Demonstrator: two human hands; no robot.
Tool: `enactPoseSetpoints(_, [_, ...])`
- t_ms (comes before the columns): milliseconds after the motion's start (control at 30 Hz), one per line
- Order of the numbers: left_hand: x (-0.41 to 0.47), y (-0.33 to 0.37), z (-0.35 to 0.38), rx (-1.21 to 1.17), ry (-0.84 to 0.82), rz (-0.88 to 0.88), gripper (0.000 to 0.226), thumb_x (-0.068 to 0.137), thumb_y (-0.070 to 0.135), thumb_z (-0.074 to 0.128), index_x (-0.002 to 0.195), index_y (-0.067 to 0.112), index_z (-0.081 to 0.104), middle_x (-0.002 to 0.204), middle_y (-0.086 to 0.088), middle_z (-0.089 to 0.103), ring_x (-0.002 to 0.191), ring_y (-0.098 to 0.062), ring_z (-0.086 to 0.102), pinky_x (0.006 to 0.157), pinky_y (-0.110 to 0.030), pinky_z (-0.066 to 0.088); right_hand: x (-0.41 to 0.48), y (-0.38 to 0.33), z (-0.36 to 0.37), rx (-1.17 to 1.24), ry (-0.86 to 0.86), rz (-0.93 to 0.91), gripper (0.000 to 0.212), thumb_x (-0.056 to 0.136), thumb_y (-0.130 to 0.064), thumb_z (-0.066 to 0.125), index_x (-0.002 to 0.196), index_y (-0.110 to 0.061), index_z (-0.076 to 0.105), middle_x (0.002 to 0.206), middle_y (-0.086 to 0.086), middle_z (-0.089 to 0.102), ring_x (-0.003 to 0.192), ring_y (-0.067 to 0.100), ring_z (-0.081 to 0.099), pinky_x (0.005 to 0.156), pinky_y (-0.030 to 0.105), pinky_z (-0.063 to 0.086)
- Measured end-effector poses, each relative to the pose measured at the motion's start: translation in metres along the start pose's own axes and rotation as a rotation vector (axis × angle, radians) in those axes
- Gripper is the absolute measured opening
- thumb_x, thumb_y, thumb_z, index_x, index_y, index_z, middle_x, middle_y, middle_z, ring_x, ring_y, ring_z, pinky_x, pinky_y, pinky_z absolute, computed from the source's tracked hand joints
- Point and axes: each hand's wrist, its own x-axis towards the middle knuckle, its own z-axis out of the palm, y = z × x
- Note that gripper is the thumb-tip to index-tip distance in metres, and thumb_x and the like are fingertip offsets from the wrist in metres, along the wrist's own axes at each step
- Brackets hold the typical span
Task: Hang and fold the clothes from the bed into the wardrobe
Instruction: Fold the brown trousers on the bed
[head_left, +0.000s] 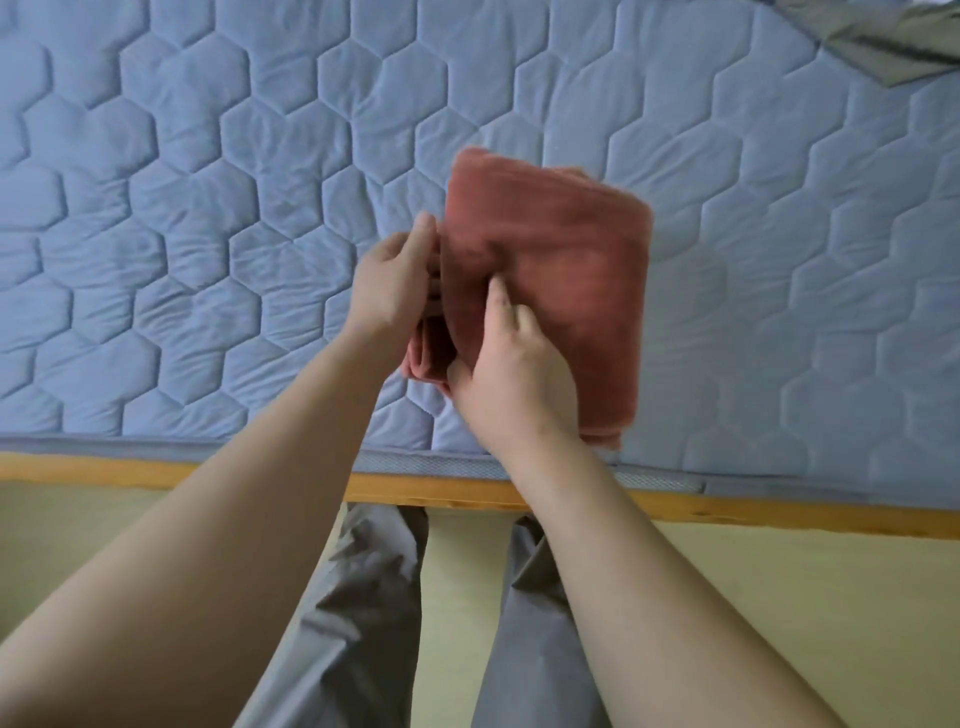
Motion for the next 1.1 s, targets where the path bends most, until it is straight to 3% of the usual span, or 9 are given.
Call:
enactPoseSetpoints(100, [0.012, -0.015, -0.011, 0.227, 0.037, 0.039, 0.049, 0.087, 0.067, 0.061, 0.083, 0.019, 0.064, 0.075, 0.007, 0.066, 0.069, -0.010, 0.063, 0.065, -0.026, 0.050, 0.009, -0.011, 0.033, -0.021, 0.042, 0.000, 0.083, 0.094, -0.038, 0.057, 0.160, -0.009, 0.017, 0.129, 0.013, 0.052, 0.107, 0.034, 0.061, 0.085, 0.044, 0.051])
enactPoseSetpoints(200, [0.013, -0.021, -0.008, 0.433, 0.052, 0.073, 0.042, 0.081, 0.063, 0.072, 0.098, 0.025, 0.063, 0.085, 0.017, 0.067, 0.078, 0.002, 0.064, 0.068, -0.016, 0.048, 0.009, -0.012, 0.057, -0.011, 0.033, -0.063, 0.081, 0.090, -0.040, 0.054, 0.157, -0.003, 0.026, 0.120, 0.018, 0.054, 0.100, 0.037, 0.060, 0.085, 0.045, 0.050])
enactPoseSetpoints(300, [0.019, -0.024, -0.008, 0.493, 0.051, 0.085, 0.049, 0.074, 0.053, 0.083, 0.107, 0.025, 0.058, 0.094, 0.017, 0.065, 0.090, -0.002, 0.064, 0.082, -0.024, 0.053, 0.006, 0.000, 0.053, 0.093, -0.073, -0.088, 0.085, 0.086, -0.040, 0.055, 0.160, -0.013, 0.022, 0.123, 0.014, 0.053, 0.107, 0.037, 0.058, 0.090, 0.045, 0.052])
enactPoseSetpoints(467, [0.028, -0.024, -0.007, 0.599, 0.182, -0.042, 0.097, 0.052, 0.080, 0.081, 0.126, 0.025, 0.050, 0.129, 0.003, 0.054, 0.125, -0.017, 0.052, 0.106, -0.037, 0.044, 0.003, 0.033, 0.023, -0.002, 0.501, -0.166, 0.045, 0.087, -0.018, 0.057, 0.129, -0.009, 0.067, 0.122, 0.014, 0.064, 0.109, 0.035, 0.060, 0.091, 0.048, 0.050])
enactPoseSetpoints(567, [0.031, -0.029, -0.011, 0.519, 0.069, -0.227, 0.103, 0.052, 0.079, 0.082, 0.126, 0.017, 0.048, 0.125, 0.002, 0.058, 0.116, -0.020, 0.060, 0.095, -0.032, 0.050, 0.025, 0.049, 0.015, -0.245, 0.486, 0.060, 0.056, 0.101, -0.037, 0.045, 0.154, -0.018, 0.041, 0.160, 0.013, 0.035, 0.142, 0.033, 0.040, 0.110, 0.049, 0.034])
enactPoseSetpoints(667, [0.037, -0.035, -0.015, 0.568, 0.018, -0.235, 0.109, 0.040, 0.091, 0.073, 0.116, 0.013, 0.062, 0.108, -0.001, 0.070, 0.095, -0.021, 0.070, 0.088, -0.035, 0.059, 0.054, 0.051, 0.015, -0.263, 0.340, 0.170, 0.067, 0.105, -0.048, 0.026, 0.162, -0.015, 0.016, 0.169, 0.012, 0.009, 0.154, 0.031, 0.016, 0.120, 0.055, 0.023])
enactPoseSetpoints(767, [0.042, -0.036, -0.016, 0.546, -0.012, -0.243, 0.095, 0.045, 0.090, 0.073, 0.105, 0.015, 0.071, 0.098, 0.000, 0.073, 0.088, -0.019, 0.071, 0.082, -0.032, 0.060, 0.069, 0.033, 0.031, -0.357, 0.306, 0.134, 0.073, 0.104, -0.052, 0.022, 0.160, -0.006, 0.017, 0.169, 0.012, 0.009, 0.156, 0.035, 0.008, 0.122, 0.058, 0.015])
enactPoseSetpoints(900, [0.048, -0.034, -0.020, 0.458, -0.005, -0.310, 0.062, 0.069, 0.074, 0.076, 0.089, 0.018, 0.058, 0.093, 0.000, 0.066, 0.075, -0.012, 0.063, 0.058, -0.026, 0.050, 0.065, 0.011, 0.053, -0.440, 0.193, -0.055, 0.070, 0.105, -0.052, 0.013, 0.162, -0.010, 0.012, 0.170, 0.006, 0.005, 0.157, 0.025, -0.001, 0.123, 0.060, 0.001])
enactPoseSetpoints(1100, [0.053, -0.034, -0.026, 0.457, -0.073, -0.354, 0.085, 0.069, 0.076, 0.074, 0.118, 0.008, 0.062, 0.099, -0.010, 0.072, 0.080, -0.017, 0.068, 0.062, -0.026, 0.052, 0.052, 0.028, 0.050, -0.295, 0.096, -0.271, 0.068, 0.104, -0.049, 0.015, 0.159, -0.012, 0.030, 0.167, 0.004, 0.022, 0.156, 0.022, 0.012, 0.126, 0.051, 0.002])
